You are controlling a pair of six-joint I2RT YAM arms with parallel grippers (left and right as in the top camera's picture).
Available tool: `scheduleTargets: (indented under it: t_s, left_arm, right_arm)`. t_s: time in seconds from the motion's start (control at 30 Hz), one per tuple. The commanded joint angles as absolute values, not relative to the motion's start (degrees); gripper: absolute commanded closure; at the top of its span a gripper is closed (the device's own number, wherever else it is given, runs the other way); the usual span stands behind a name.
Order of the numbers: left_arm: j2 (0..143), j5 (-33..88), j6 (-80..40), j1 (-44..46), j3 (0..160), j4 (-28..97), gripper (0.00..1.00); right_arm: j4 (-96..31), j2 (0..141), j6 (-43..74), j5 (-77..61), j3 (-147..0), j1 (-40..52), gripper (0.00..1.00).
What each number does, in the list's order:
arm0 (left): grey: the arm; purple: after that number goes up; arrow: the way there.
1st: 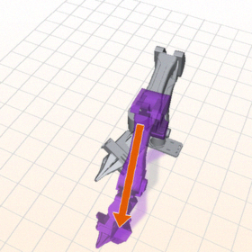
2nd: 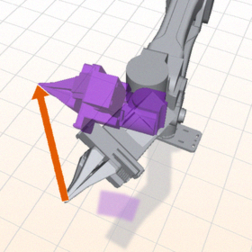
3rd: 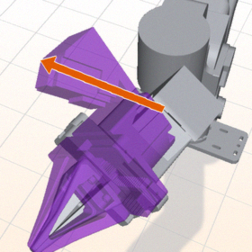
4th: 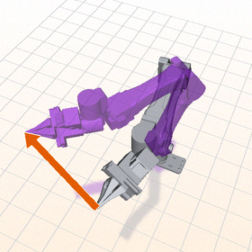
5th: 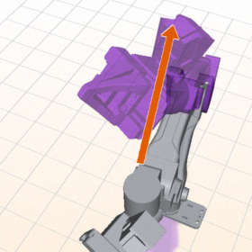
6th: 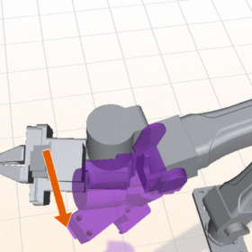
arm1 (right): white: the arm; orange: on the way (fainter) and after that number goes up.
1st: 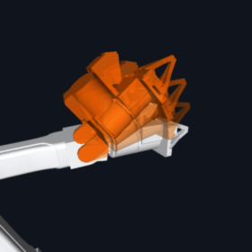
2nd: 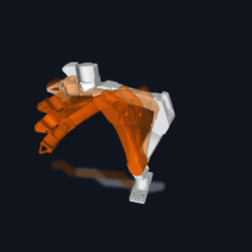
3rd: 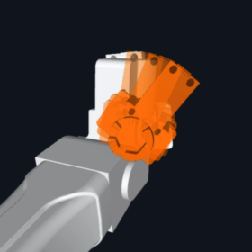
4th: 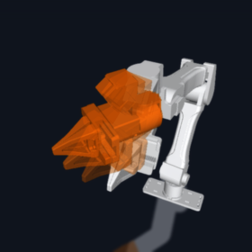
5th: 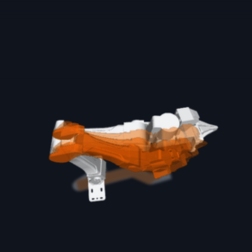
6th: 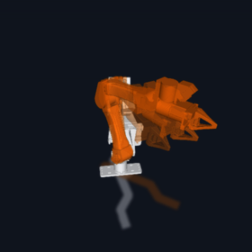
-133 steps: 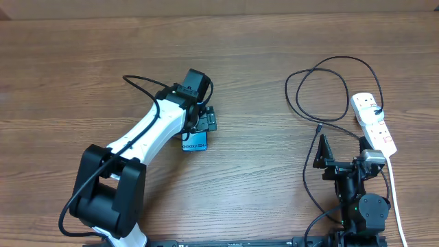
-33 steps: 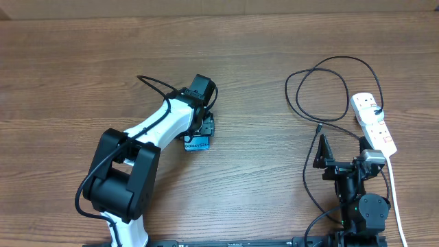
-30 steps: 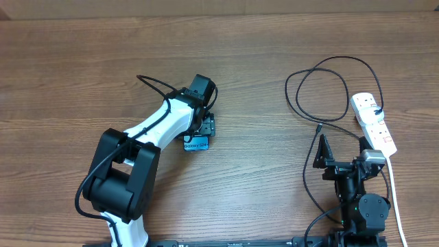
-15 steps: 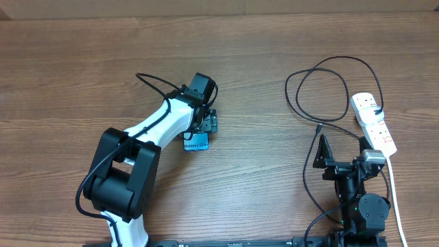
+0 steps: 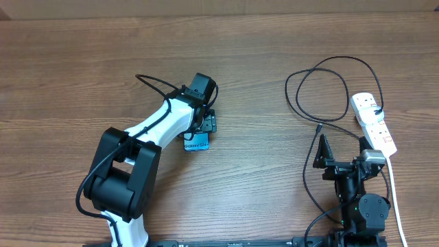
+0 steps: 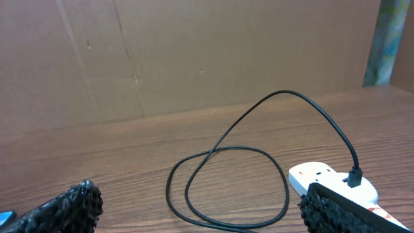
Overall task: Plug charger to phone and switch on socket
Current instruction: 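Close the left gripper on the phone sides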
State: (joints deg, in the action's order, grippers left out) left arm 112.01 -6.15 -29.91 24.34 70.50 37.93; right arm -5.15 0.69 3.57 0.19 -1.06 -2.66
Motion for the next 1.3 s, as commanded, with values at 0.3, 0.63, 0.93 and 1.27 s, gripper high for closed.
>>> scheduleTargets:
  t_s: [0.3,0.63,0.93,1.27]
  left_arm:
    - [115.8,-8.3,-30.0,24.0,69.4,40.1,0.44]
    - [115.7,-9.4,-29.2,24.0,72.7,42.9,0.45]
    - [115.7,-9.4,-27.9,24.0,75.3,44.1,0.44]
    - [115.7,-9.4,-27.2,24.0,75.3,44.1,0.43]
  right_arm:
    - [-4.8,0.4,3.3,-0.1,-0.4,-3.0,0.0]
    - [-4.8,0.4,3.3,-0.1,-0.4,-3.0,0.0]
    - [-4.8,0.4,3.3,-0.1,-0.4,-3.0,0.0]
    - [-4.8,0.4,3.3,-0.1,-0.4,-3.0,0.0]
